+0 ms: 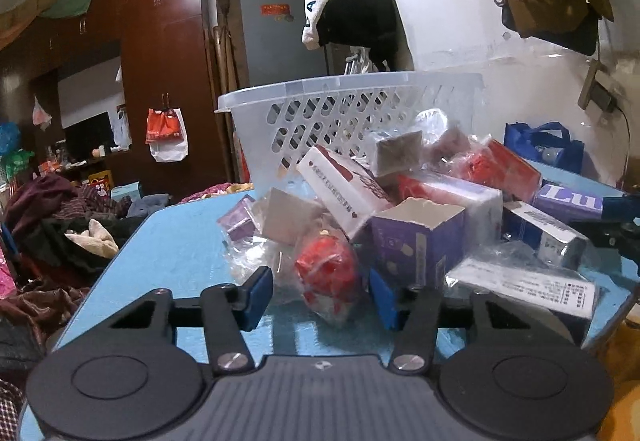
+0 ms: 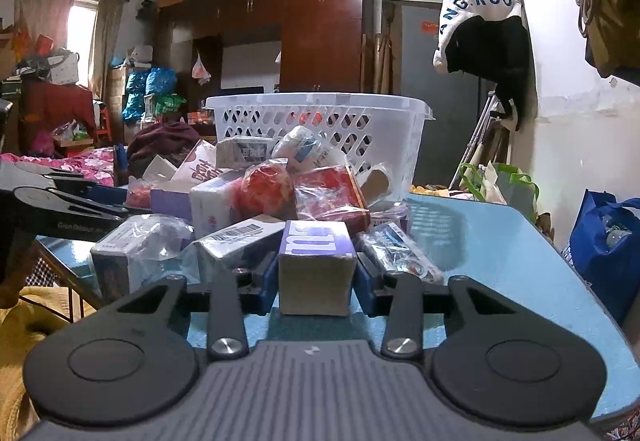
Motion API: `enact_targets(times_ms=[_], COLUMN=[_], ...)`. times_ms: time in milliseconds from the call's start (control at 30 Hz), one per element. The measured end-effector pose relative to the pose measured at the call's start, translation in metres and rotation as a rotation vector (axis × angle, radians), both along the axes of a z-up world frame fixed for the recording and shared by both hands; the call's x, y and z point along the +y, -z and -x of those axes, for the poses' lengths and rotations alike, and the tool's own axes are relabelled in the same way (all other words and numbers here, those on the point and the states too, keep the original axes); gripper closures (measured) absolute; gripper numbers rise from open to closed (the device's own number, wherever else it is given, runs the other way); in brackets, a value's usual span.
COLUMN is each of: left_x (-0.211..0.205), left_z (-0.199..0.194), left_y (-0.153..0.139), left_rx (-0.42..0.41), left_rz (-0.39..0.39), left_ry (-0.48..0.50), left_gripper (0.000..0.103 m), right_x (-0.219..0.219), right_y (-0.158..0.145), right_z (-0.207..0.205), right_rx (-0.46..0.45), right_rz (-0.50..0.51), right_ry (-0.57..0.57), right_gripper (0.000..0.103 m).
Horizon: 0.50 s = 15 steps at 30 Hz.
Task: Organize objects
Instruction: 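Grasp the red candy bag with the left tool while the right tool grasps the purple box, then carry both items over the white basket and open both tools to drop them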
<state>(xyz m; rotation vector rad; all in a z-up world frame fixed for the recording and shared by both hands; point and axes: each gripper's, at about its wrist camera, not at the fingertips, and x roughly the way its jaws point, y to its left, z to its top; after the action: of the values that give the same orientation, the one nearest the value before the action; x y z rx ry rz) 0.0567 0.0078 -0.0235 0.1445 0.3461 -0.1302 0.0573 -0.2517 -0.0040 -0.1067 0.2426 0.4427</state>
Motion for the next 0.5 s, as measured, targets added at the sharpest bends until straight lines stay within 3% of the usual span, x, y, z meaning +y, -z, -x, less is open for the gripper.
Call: enact_targets(times_ms=[167,233,500], left_x=[0.000,0.001,0.010], left_z=[-0.002,-0.001,0.016], left_y=[0.002,0.002,-0.004], left_rx=[0.000,-0.003,-0.074], left_rz=[-0.001,0.012,0.047], left_ry=[0.004,0.008,0.024], left_gripper=[0.048,0.065,0.065], right_x=[-0.001,-0.001,-0.006], right_y=[0.000,-0.001,-0.007], right_z=[0.000,0.000,0.005], right_rx=[0.003,0.001,-0.026], right_rz=[-0.001,-0.002,-0.023], right_ry=[-0.003,-0.004,0.003], right_gripper=[0.061,0.061,0.062])
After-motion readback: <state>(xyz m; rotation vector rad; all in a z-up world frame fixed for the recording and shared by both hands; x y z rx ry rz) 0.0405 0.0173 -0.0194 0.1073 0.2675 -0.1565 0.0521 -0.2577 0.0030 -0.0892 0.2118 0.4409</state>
